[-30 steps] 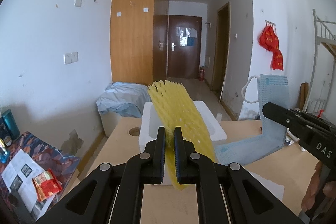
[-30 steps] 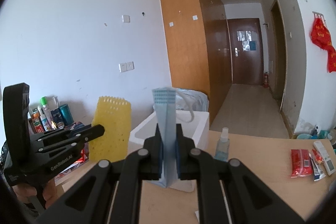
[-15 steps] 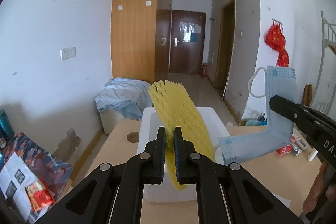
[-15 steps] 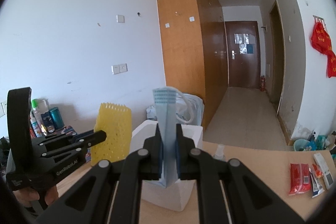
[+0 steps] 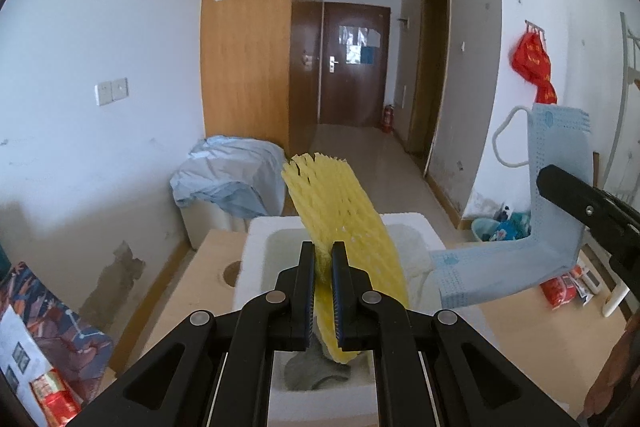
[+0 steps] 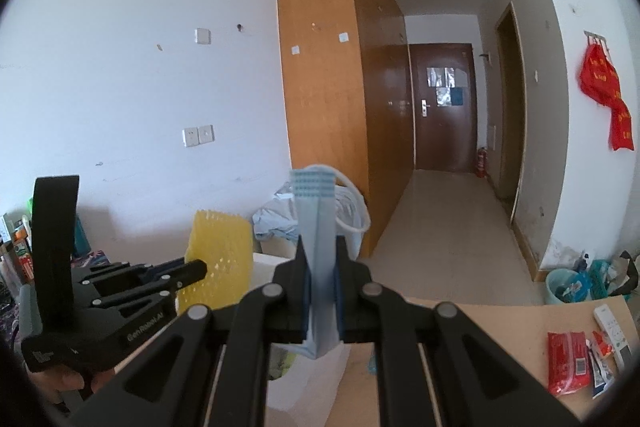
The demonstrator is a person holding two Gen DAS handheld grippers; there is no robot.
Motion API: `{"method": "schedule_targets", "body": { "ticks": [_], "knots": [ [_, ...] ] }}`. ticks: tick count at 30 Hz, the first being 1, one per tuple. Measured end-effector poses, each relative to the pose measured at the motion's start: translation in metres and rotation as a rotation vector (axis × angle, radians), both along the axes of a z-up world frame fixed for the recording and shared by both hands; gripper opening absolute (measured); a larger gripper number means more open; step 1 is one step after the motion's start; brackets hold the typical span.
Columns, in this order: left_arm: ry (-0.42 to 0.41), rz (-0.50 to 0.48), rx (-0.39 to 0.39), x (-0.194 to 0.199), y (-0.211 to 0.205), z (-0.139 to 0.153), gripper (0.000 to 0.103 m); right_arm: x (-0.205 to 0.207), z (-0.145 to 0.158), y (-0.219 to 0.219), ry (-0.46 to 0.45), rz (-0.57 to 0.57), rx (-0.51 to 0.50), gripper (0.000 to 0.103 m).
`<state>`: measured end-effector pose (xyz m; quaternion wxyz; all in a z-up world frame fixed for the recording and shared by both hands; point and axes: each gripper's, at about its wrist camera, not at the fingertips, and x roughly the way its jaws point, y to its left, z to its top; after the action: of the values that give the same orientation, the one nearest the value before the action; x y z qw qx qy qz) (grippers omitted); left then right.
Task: Organize soft objects
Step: 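Open the left gripper to drop the yellow net into the foam box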
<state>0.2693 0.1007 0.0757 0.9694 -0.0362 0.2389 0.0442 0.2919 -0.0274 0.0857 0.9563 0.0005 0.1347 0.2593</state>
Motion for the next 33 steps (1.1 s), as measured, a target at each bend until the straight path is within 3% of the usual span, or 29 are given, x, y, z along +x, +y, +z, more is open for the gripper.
{"method": "schedule_targets", "body": {
  "ticks": [14,15,17,18,19,23,33],
  "knots": [
    [0.022,-0.006,-0.002,0.023,-0.002,-0.016,0.013,0.009,0.000,0.002,0.001,-0.035,-0.011,0.013],
    [0.023,-0.005,-0.008,0.023,-0.001,-0.016,0.021,0.009,0.000,0.002,-0.001,-0.036,-0.012,0.013],
    [0.020,0.001,0.000,0.023,-0.002,-0.015,0.051,0.009,0.001,0.002,-0.006,-0.040,-0.008,0.013],
    [0.017,0.005,0.006,0.022,-0.003,-0.015,0.075,0.009,0.002,0.002,-0.009,-0.043,-0.008,0.013],
    [0.011,0.010,0.011,0.021,-0.003,-0.015,0.086,0.010,0.002,0.001,-0.010,-0.045,-0.006,0.013],
    [-0.054,0.050,0.024,0.011,-0.002,-0.010,0.094,0.010,0.000,0.000,-0.010,-0.047,-0.003,0.013],
    [-0.051,0.054,0.049,0.007,-0.001,-0.008,0.095,0.011,-0.004,0.004,-0.002,-0.037,-0.010,0.013]
  ]
}}
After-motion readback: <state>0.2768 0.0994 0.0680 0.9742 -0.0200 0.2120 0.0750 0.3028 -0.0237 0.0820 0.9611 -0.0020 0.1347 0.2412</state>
